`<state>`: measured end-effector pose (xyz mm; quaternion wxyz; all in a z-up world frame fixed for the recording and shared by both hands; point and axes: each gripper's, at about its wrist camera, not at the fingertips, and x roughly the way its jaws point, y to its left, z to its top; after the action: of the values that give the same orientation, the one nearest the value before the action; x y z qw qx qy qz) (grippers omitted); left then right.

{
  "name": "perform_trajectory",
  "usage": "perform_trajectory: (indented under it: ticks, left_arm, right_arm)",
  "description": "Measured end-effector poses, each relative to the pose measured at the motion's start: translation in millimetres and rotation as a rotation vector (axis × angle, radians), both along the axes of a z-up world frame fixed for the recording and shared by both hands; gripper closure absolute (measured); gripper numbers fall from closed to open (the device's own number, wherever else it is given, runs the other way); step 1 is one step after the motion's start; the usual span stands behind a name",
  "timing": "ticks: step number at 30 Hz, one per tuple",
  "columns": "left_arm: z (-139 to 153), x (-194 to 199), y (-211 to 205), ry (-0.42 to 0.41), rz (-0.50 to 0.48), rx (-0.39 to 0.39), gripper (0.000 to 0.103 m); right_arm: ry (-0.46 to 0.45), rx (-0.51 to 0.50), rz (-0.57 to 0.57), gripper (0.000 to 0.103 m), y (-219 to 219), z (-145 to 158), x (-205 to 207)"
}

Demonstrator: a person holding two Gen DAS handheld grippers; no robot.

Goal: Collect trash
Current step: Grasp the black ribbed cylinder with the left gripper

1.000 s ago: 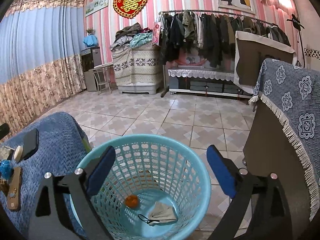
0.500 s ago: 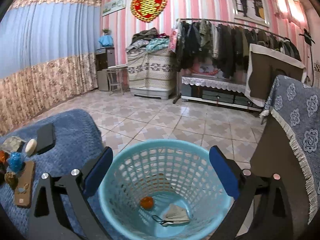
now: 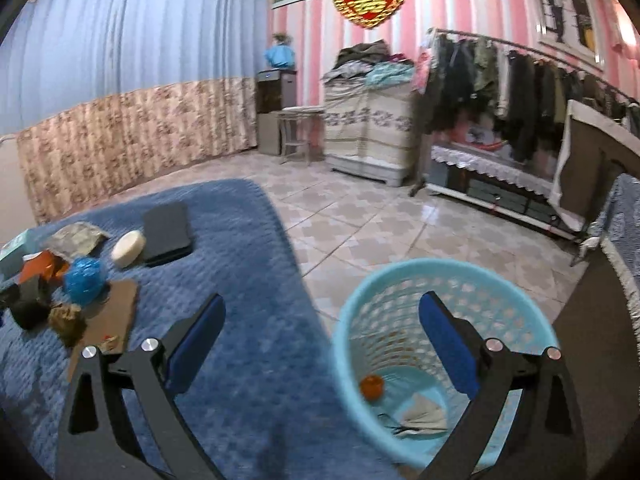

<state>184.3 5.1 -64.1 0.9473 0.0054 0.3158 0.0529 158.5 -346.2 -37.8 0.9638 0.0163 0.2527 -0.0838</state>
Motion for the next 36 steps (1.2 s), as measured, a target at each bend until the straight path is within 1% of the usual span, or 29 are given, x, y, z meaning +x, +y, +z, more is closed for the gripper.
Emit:
perform_trajectory:
  ticks: [4, 7, 10, 13, 15, 16, 18, 19, 22, 27, 30, 32, 36]
  left_arm:
    - [-11, 10, 6, 0.031, 0.023, -0.028, 0.005]
    - [-12, 18, -1, 0.033, 0.043, -0.029, 0.005]
    - [-17, 24, -11, 0.031, 0.066, -0.006, 0.005]
    - [-25, 32, -16, 0.058, 0.076, 0.017, 0.005]
    - [-29, 34, -14, 0.08, 0.074, 0.006, 0.006]
    - [-31, 36, -11, 0.094, 0.074, -0.012, 0.006]
    - [-31, 36, -7, 0.102, 0.066, -0.034, 0.008]
    - [-30, 35, -4, 0.103, 0.058, -0.04, 0.008]
    - [-27, 29, 1, 0.09, 0.054, -0.022, 0.008]
    - [-20, 15, 19, 0.084, 0.044, -0.042, 0.008]
    - [-9, 4, 32, 0.06, 0.048, -0.046, 0.008]
    - [-3, -2, 38, 0.044, 0.053, -0.039, 0.008]
    - [8, -17, 54, 0.009, 0.061, -0.01, 0.008]
  right_arm:
    - [0.024, -0.042, 0.042, 0.008, 22, -7, 4]
    - [0.035, -0.056, 0.058, 0.008, 28, -10, 7]
    - [0.05, -0.025, 0.072, 0.008, 29, -14, 7]
    - [0.061, 0.01, 0.082, 0.008, 26, -14, 10]
    - [0.071, 0.017, 0.089, 0.008, 25, -14, 11]
    - [0.074, 0.015, 0.092, 0.008, 26, -14, 11]
    - [0.075, 0.007, 0.1, 0.008, 32, -13, 14]
    - [0.075, 0.005, 0.108, 0.008, 34, -12, 14]
    - [0.07, -0.014, 0.125, 0.008, 41, -6, 12]
    - [0.07, -0.027, 0.136, 0.008, 47, 10, 12]
    - [0.064, -0.03, 0.144, 0.008, 53, 22, 10]
    - [0.055, -0.039, 0.159, 0.008, 64, 29, 8]
    - [0.059, -0.054, 0.196, 0.008, 89, 29, 6]
